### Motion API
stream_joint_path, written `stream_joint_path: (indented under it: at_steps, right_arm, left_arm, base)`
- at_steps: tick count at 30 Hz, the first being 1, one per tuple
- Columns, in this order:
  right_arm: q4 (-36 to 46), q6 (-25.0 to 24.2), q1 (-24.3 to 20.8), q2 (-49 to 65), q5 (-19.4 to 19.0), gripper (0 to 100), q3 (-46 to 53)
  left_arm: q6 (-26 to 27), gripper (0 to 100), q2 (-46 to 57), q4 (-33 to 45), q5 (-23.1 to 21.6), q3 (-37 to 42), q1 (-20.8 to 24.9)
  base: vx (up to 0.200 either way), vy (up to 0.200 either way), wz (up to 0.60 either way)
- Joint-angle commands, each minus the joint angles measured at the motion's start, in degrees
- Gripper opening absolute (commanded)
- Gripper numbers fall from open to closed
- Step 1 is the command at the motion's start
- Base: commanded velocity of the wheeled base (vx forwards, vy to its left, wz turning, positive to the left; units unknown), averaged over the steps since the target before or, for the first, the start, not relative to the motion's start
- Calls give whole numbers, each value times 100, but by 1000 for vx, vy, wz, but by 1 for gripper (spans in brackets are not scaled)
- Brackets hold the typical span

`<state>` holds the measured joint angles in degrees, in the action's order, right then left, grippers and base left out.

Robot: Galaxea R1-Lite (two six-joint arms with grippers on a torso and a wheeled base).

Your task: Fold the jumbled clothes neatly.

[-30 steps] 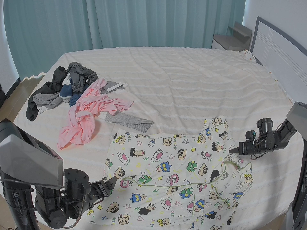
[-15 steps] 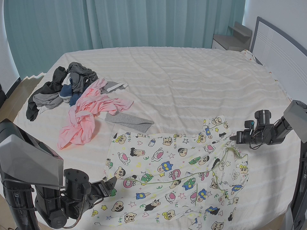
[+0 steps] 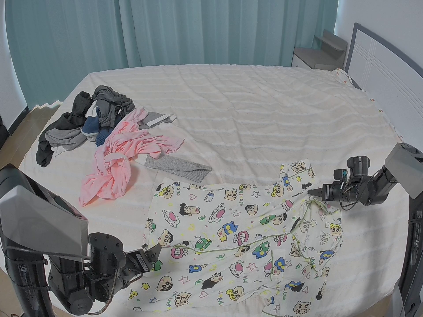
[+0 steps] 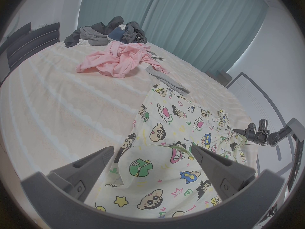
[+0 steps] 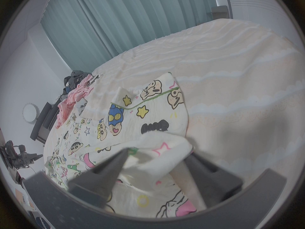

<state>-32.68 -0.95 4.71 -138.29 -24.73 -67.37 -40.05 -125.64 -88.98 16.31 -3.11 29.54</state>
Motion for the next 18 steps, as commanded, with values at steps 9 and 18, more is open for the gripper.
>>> stream_joint_path:
  at_steps: [9,18]
  right_arm:
    - [8,-441,531,1243,-58,100,971]
    - [-10,-221,988,2271,-242,100,2421]
  left_arm:
    - [-381,100,619,-14,-1183,311,-27]
    - [-390,100,610,-14,-1174,311,-1]
  base:
    - [0,0,0]
    - [0,0,0]
